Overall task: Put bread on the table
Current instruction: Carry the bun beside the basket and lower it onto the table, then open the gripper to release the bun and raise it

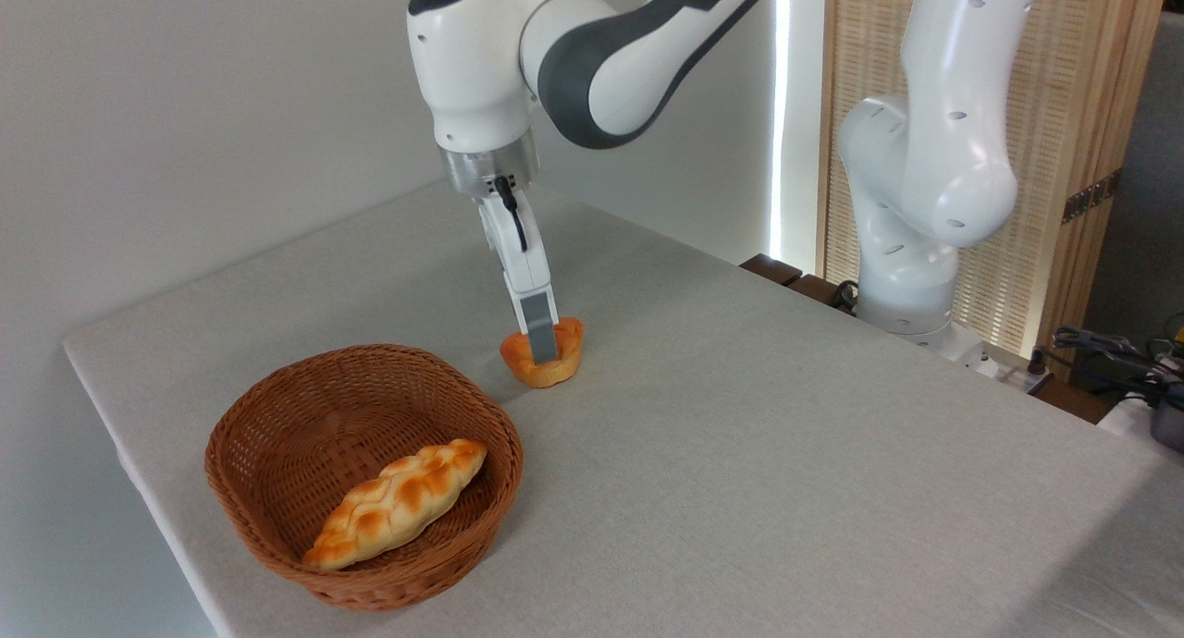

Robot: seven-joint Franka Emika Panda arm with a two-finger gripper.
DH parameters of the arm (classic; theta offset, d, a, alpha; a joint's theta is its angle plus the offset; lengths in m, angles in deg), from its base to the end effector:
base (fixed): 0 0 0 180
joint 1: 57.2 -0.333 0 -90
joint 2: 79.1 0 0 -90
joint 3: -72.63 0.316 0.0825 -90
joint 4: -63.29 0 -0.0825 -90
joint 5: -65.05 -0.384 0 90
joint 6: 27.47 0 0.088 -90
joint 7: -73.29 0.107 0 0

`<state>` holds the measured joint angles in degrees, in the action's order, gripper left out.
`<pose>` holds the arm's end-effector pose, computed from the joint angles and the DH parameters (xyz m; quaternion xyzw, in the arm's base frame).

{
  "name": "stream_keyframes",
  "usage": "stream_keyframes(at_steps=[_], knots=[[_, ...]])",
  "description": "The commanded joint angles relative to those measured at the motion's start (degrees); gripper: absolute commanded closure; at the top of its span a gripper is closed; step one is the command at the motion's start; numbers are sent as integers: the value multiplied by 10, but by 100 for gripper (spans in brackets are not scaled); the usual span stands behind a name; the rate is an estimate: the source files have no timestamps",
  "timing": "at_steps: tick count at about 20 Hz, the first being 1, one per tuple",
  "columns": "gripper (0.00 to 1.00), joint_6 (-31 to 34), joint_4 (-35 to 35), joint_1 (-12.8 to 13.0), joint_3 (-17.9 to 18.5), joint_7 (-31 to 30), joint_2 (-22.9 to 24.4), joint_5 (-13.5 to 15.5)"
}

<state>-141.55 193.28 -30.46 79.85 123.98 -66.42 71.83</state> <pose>0.4433 -0.1632 0.4445 0.8293 -0.5539 -0.0104 0.0724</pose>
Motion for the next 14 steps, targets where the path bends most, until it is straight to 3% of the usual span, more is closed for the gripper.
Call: stream_keyframes(at_steps=[1, 5, 8, 10, 12, 14], knots=[[0, 25, -31, 9, 24, -1, 2, -2], [0, 62, -115, 6, 65, -6, 1, 5], [0, 89, -193, -34, 72, -23, -19, 28], [0, 118, -233, -46, 71, -27, -34, 31], [0, 155, -281, -92, 49, -26, -60, 32], [0, 194, -338, -151, 1, -33, -92, 29]])
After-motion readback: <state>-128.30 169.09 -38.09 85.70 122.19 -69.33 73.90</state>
